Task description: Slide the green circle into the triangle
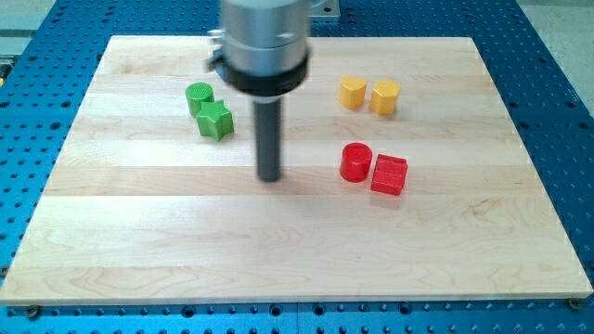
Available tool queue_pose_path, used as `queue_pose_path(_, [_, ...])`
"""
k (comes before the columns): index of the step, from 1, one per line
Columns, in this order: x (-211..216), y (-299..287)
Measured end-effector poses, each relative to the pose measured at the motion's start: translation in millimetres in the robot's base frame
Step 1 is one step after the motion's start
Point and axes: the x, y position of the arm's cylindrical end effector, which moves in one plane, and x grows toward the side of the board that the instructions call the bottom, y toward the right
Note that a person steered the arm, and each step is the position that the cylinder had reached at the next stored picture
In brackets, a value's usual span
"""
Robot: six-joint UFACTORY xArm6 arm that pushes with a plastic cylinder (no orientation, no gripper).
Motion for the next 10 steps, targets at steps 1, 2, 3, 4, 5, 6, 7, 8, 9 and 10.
queue_pose_path(1, [13,-75])
queue_pose_path(2, [-15,-127])
queue_pose_path(3, [-48,-124])
queue_pose_path(4, [-48,-123])
queue_pose_path(5, [-47,-123])
queue_pose_path(6, [-31,-123])
queue_pose_path(7, [-28,-119])
queue_pose_path(8, [-27,-119])
queue_pose_path(9, [-60,-129])
queue_pose_path(10, [-81,-133])
